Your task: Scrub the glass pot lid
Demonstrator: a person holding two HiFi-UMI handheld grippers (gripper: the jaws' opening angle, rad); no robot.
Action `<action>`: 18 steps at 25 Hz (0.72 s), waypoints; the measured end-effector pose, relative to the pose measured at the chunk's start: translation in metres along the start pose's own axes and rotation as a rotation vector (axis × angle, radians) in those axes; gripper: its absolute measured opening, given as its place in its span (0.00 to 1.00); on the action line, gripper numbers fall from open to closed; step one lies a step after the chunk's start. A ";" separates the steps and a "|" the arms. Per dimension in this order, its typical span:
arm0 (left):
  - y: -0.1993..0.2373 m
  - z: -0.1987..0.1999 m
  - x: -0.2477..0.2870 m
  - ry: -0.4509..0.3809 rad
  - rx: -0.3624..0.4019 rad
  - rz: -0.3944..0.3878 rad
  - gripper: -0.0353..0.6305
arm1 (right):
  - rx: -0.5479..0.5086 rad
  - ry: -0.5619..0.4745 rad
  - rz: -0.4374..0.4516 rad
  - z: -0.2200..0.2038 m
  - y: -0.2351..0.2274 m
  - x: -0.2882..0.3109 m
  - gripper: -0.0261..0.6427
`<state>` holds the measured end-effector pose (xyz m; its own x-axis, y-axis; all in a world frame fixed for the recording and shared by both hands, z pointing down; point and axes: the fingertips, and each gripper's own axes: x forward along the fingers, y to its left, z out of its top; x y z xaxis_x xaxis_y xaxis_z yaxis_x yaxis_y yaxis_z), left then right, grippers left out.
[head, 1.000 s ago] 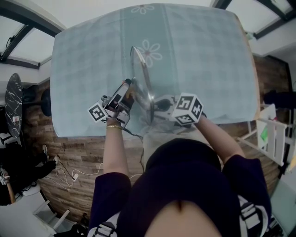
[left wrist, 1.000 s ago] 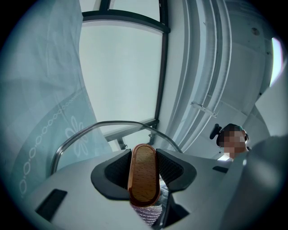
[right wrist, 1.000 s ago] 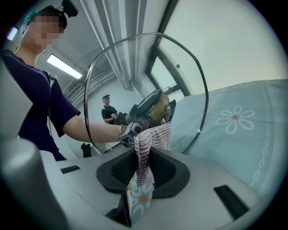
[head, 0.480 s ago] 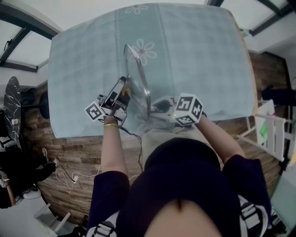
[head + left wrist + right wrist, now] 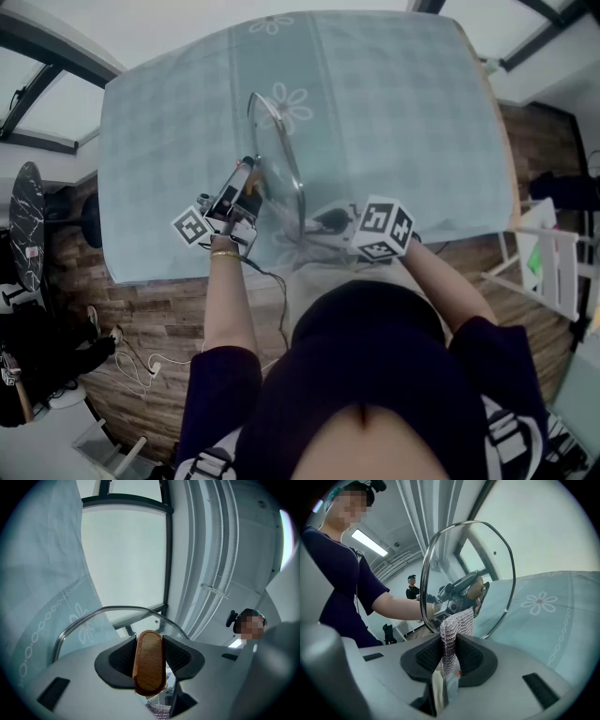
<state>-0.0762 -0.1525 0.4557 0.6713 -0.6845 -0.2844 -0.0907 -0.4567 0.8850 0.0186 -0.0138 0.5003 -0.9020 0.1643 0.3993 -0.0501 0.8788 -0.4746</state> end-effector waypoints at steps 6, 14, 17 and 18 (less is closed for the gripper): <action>0.000 -0.003 0.001 -0.001 0.011 0.018 0.30 | -0.004 -0.006 -0.019 -0.004 0.005 -0.006 0.16; -0.001 0.000 0.000 -0.004 0.029 0.041 0.31 | -0.007 -0.010 -0.055 -0.007 0.009 -0.011 0.16; -0.001 0.001 0.000 -0.003 0.036 0.056 0.31 | -0.005 -0.023 -0.088 -0.007 0.006 -0.014 0.16; -0.001 0.002 0.000 -0.002 0.042 0.060 0.30 | -0.003 -0.029 -0.100 -0.007 0.005 -0.016 0.16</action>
<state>-0.0775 -0.1532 0.4543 0.6622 -0.7124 -0.2323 -0.1613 -0.4383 0.8842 0.0356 -0.0094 0.4970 -0.9045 0.0624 0.4219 -0.1396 0.8914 -0.4312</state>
